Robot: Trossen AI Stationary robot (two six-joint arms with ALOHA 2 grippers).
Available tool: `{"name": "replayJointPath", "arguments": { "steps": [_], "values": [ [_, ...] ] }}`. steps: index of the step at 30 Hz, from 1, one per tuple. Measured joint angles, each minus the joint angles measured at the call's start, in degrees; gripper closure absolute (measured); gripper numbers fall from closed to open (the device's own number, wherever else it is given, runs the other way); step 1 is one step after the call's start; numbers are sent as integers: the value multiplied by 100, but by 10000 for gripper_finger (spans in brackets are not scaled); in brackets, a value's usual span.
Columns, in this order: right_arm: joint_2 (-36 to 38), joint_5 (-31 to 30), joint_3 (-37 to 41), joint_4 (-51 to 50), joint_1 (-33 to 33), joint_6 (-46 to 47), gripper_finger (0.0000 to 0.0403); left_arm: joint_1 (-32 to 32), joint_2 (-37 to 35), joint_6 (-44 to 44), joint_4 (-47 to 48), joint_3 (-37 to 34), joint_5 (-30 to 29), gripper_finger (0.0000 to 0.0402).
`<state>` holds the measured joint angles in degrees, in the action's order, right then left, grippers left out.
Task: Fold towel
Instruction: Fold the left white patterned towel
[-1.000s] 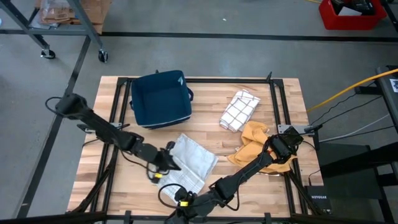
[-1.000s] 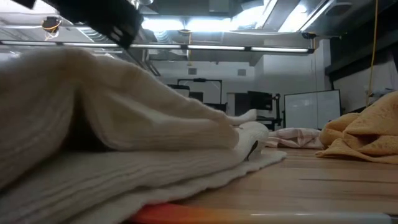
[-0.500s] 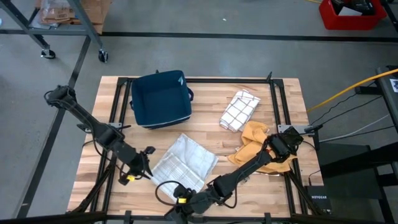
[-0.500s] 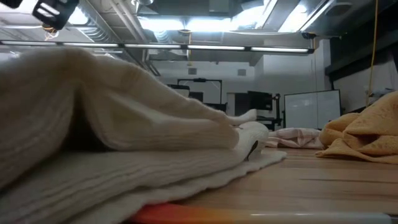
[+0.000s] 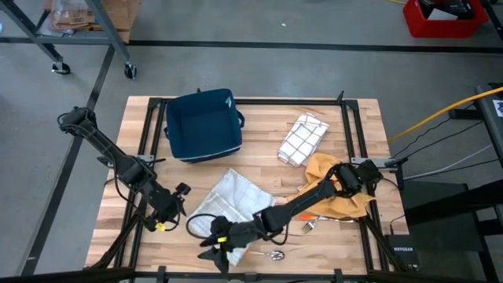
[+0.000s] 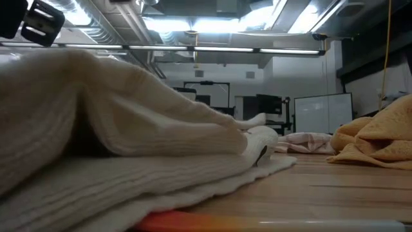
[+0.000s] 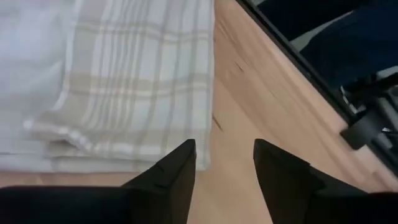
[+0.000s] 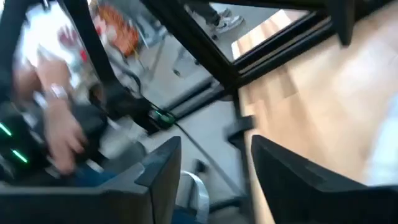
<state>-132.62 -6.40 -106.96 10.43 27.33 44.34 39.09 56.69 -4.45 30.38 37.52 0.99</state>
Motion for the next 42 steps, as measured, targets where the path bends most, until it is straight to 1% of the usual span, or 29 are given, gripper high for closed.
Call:
{"name": "replayJointPath", "arguments": {
  "steps": [3,5,10,13,16,20,23,30,32,35,39,42],
  "values": [
    [0,238,0,-336,-97,-583,195,-2,0,225,62,0,-8,245],
    [0,514,0,-662,-159,-610,197,-9,2,365,69,0,-11,247],
    [0,1498,-2,-1777,-178,-562,214,-9,56,794,60,0,-15,247],
    [0,2106,-2,-2316,-133,-369,224,-9,203,938,49,0,-17,245],
    [0,2492,-2,-2410,-68,-268,231,-11,429,1016,-30,0,-35,245],
    [0,2704,-2,-2406,-11,-269,235,-11,786,1150,-210,0,-50,245],
    [0,2717,-2,-2519,18,-293,235,-11,1051,1224,-443,0,-146,245],
    [-2,2658,-2,-3440,46,-623,236,-15,1441,1233,-718,0,-413,244],
    [-2,2505,-2,-3676,46,-750,236,-13,1507,1261,-709,0,-568,244],
    [-2,2205,-2,-3766,47,-1020,236,-15,1580,1393,-717,0,-761,244],
    [-2,1875,-2,-3817,48,-1184,236,-13,1755,1499,-710,0,-785,244],
    [-2,1553,-2,-4131,47,-1186,236,-23,1990,1498,-714,0,-781,244]
  ]
}}
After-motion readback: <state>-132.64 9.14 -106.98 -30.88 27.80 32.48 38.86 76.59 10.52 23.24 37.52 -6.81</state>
